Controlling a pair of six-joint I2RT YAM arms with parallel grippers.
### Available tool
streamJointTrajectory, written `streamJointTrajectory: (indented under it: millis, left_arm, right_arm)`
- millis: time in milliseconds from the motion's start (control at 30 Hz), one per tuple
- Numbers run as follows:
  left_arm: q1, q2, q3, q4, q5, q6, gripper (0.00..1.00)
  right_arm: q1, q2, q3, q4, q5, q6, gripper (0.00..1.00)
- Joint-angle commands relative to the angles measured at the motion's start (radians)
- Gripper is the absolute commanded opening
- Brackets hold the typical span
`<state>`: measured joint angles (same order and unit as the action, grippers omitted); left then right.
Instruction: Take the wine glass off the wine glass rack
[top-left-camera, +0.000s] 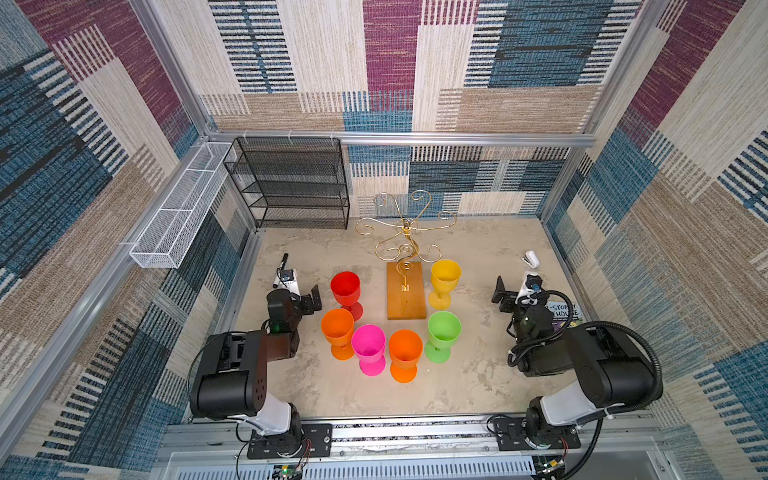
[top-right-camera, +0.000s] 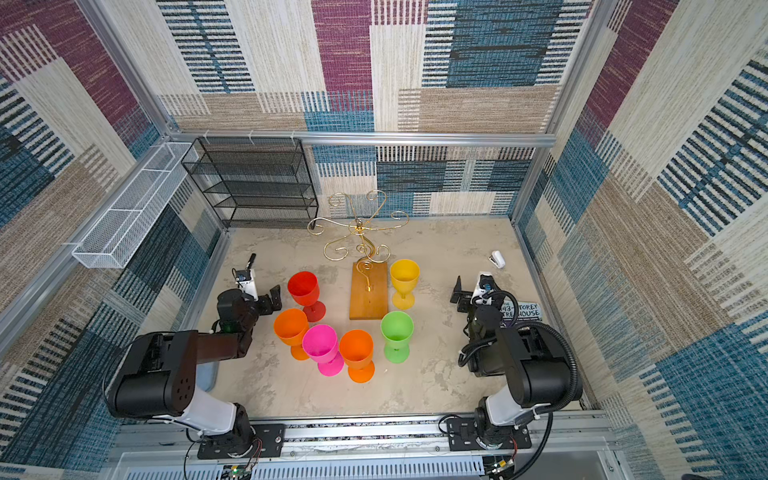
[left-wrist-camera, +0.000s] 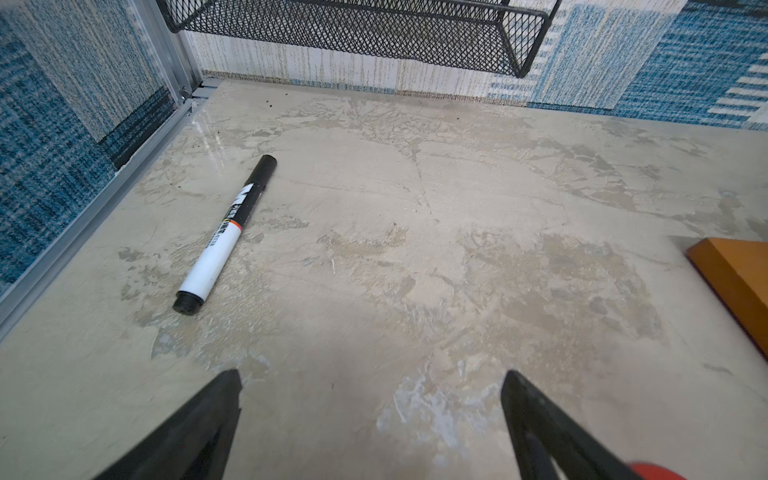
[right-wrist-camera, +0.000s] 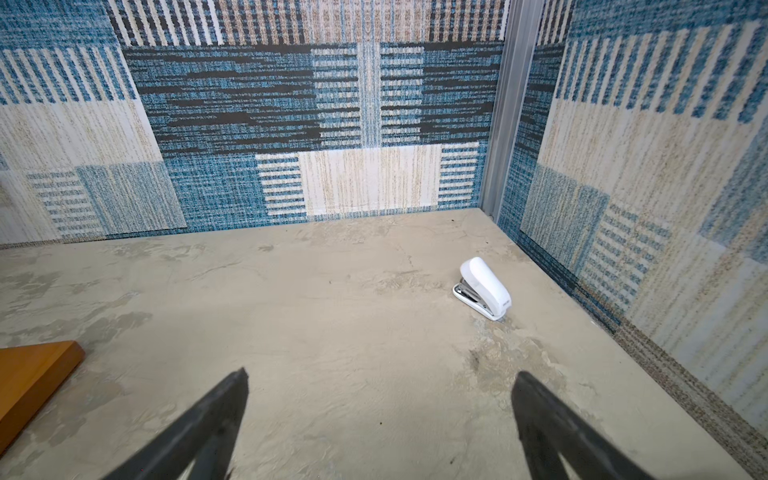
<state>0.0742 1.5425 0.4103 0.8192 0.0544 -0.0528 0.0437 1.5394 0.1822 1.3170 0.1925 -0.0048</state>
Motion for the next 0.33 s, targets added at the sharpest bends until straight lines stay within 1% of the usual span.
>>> streamJointTrajectory:
  millis: [0, 300]
  left_arm:
    - [0.001, -0.001, 0.004, 0.024, -0.005, 0.022, 0.99]
    - [0.001, -0.001, 0.004, 0.024, -0.005, 0.022, 1.00]
  right_arm:
    - [-0.001, -0.001, 0.005, 0.021, -0.004, -0.004, 1.00]
    - [-0.001, -0.001, 0.006, 0.016, -0.005, -0.004, 1.00]
